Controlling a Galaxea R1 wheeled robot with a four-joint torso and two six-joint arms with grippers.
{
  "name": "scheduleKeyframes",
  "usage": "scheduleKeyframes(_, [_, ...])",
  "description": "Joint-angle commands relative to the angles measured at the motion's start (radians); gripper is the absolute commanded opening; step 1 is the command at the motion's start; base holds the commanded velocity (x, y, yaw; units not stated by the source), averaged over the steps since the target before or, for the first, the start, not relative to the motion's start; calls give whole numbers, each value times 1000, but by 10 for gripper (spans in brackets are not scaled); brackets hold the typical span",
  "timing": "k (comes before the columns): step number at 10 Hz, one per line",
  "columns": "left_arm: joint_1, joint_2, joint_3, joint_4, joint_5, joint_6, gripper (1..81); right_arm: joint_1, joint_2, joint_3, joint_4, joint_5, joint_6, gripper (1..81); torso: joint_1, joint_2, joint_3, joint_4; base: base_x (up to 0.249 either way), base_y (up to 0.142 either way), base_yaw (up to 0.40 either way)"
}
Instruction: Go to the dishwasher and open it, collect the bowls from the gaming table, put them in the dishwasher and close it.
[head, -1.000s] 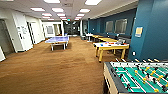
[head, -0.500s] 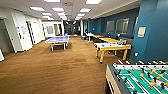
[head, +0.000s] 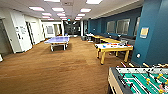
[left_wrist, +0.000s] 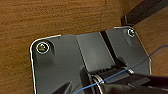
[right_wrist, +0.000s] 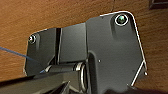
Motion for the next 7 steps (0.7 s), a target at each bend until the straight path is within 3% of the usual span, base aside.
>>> scheduleKeyframes(1, [-43,-6,1,-1,52,-1,811,53,2,3,-4,-55,-2,811,0,0,0,0,189,0,0])
scheduleKeyframes(7, [-43,-6,1,-1,52,-1,811,52,2,3,-4,-56,-2,811,0,0,0,0,194,0,0])
